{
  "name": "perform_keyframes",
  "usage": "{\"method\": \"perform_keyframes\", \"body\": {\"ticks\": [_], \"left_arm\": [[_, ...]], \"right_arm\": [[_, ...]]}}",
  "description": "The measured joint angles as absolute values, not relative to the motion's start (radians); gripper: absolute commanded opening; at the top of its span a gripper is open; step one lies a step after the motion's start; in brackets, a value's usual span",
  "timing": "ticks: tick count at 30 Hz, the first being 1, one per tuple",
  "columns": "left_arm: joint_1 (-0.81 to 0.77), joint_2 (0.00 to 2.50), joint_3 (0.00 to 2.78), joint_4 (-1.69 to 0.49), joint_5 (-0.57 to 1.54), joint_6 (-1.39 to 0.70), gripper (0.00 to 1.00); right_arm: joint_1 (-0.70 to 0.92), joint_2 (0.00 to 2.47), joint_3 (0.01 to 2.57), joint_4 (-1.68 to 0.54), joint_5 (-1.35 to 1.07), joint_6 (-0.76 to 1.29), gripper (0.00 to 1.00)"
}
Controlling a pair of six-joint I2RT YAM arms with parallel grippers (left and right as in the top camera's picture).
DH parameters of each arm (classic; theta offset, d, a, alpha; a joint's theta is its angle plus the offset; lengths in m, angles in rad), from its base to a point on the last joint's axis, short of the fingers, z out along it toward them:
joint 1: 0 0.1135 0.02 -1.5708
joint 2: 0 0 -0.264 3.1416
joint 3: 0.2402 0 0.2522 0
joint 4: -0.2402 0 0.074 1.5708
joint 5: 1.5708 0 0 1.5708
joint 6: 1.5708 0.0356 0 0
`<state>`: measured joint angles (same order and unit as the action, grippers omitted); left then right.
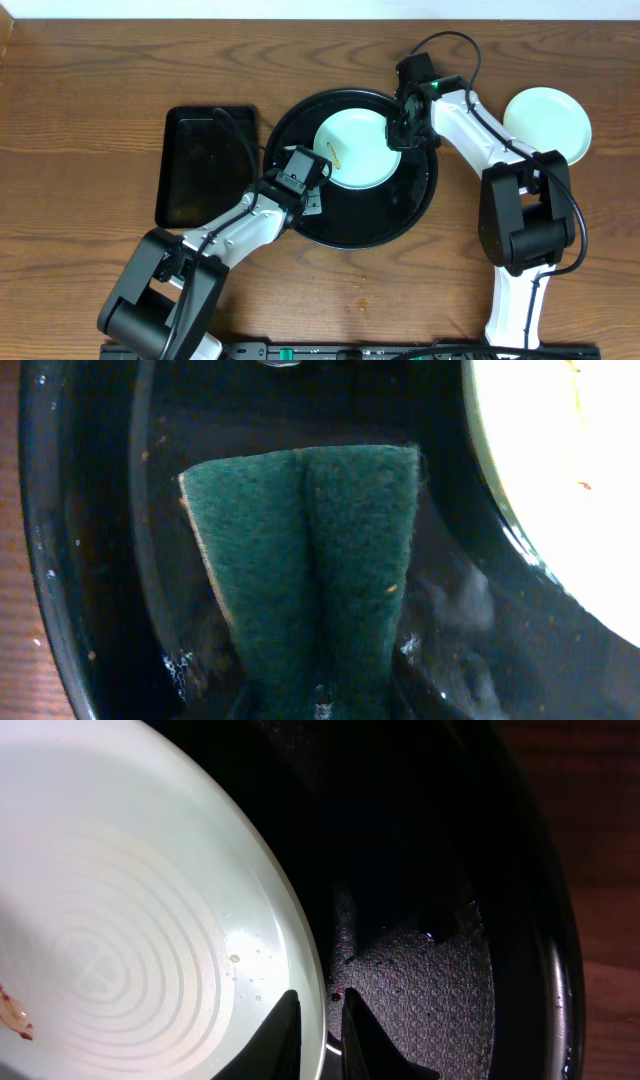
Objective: Clean dirty plates on tray and stack at the side
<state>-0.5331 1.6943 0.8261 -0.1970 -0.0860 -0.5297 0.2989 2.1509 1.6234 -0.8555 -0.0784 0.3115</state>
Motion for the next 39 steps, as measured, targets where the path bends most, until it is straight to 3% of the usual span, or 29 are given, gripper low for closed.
{"method": "perform_keyframes", "body": {"ticks": [3,4,5,6,9,12,15,17,18,20,21,23,25,30,31,33,36,39], "left_arm": [[-0.533,1.695,0.826,-0.196,-0.089,-0.531,0.08],[-0.533,1.695,0.826,-0.196,-0.089,-0.531,0.15],[-0.533,1.695,0.826,-0.196,-0.089,-0.529,0.41],[-0.533,1.695,0.826,-0.195,-0.089,-0.529,0.53],[-0.533,1.699,0.826,-0.184,-0.088,-0.53,0.6],[-0.535,1.699,0.826,-0.179,-0.086,-0.53,0.6],[-0.535,1.699,0.826,-0.18,-0.085,-0.53,0.59],[-0.535,1.699,0.826,-0.179,-0.085,-0.531,0.54],[-0.535,1.7,0.826,-0.179,-0.086,-0.532,0.44],[-0.535,1.703,0.826,-0.175,-0.09,-0.535,0.1],[-0.534,1.707,0.826,-0.173,-0.097,-0.531,0.08],[-0.533,1.71,0.826,-0.164,-0.096,-0.527,0.07],[-0.533,1.71,0.826,-0.155,-0.096,-0.519,0.07],[-0.533,1.687,0.826,-0.149,-0.091,-0.468,0.08],[-0.533,1.67,0.826,-0.146,-0.088,-0.461,0.07],[-0.534,1.61,0.826,-0.122,-0.085,-0.442,0.08],[-0.534,1.513,0.832,-0.104,-0.085,-0.427,0.07],[-0.534,1.469,0.843,-0.097,-0.085,-0.408,0.08]], "right_arm": [[0.299,2.151,1.623,-0.856,-0.078,0.311,0.13],[0.299,2.151,1.623,-0.855,-0.078,0.311,0.13],[0.299,2.151,1.623,-0.856,-0.078,0.311,0.13],[0.299,2.151,1.623,-0.856,-0.078,0.311,0.13],[0.299,2.151,1.623,-0.856,-0.078,0.311,0.13],[0.299,2.151,1.623,-0.856,-0.078,0.311,0.13],[0.299,2.151,1.623,-0.856,-0.078,0.311,0.13],[0.299,2.151,1.623,-0.856,-0.079,0.311,0.13],[0.299,2.151,1.623,-0.856,-0.079,0.311,0.13],[0.299,2.151,1.623,-0.856,-0.079,0.311,0.13],[0.299,2.151,1.623,-0.856,-0.079,0.311,0.13],[0.299,2.151,1.623,-0.856,-0.08,0.311,0.13],[0.299,2.151,1.623,-0.856,-0.08,0.31,0.01],[0.299,2.151,1.623,-0.878,-0.081,0.319,0.01],[0.299,2.151,1.623,-0.884,-0.082,0.319,0.07],[0.299,2.151,1.623,-0.901,-0.082,0.318,0.33],[0.299,2.151,1.623,-0.924,-0.082,0.324,0.41],[0.299,2.151,1.622,-0.929,-0.082,0.326,0.43]]}}
